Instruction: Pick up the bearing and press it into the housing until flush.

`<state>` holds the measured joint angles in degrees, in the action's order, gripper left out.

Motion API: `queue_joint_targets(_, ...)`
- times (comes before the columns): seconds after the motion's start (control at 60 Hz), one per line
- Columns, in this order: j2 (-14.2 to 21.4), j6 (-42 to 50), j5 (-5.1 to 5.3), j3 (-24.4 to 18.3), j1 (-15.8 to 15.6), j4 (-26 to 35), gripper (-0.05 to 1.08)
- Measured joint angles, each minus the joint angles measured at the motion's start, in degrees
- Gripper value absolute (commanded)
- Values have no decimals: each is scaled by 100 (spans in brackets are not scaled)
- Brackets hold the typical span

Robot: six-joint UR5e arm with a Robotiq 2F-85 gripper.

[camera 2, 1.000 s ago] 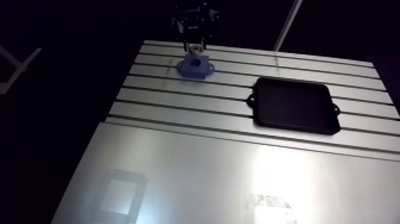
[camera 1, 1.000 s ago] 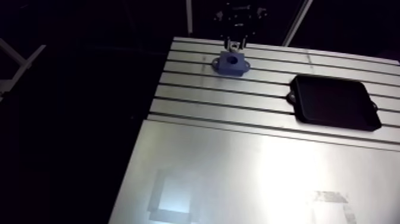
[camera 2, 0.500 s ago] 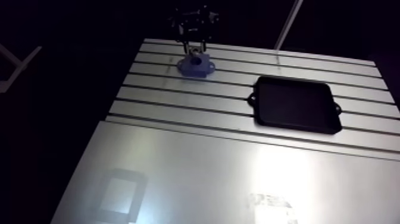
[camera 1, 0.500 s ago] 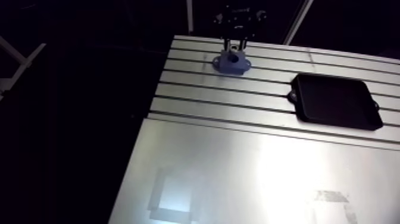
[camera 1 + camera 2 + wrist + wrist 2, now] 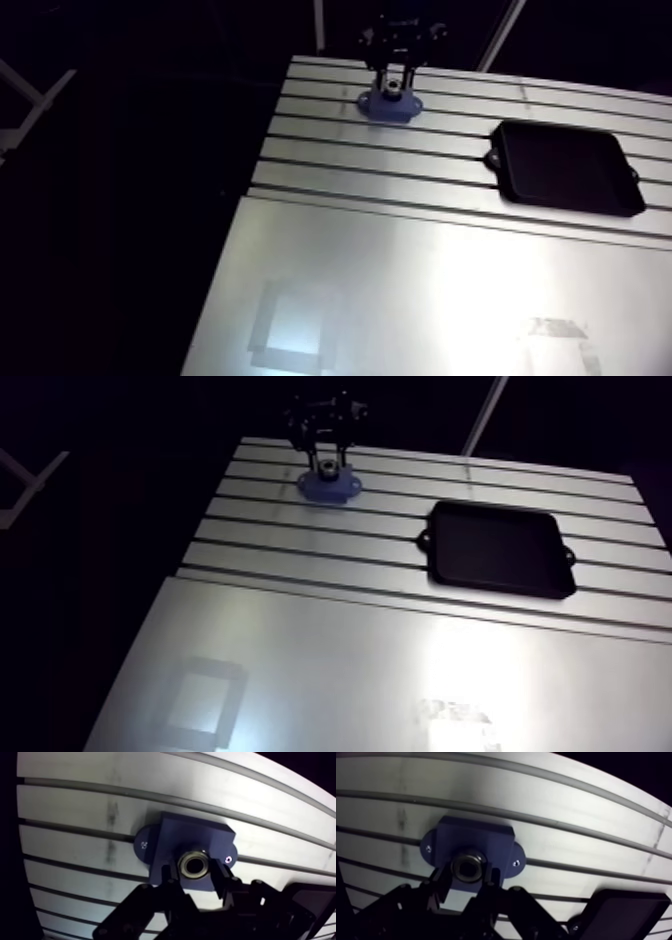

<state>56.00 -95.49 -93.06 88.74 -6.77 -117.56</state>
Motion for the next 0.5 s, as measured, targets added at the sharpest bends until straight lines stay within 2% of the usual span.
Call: queue_joint_targets(0.5,-20,0,0,35,5,0,64)
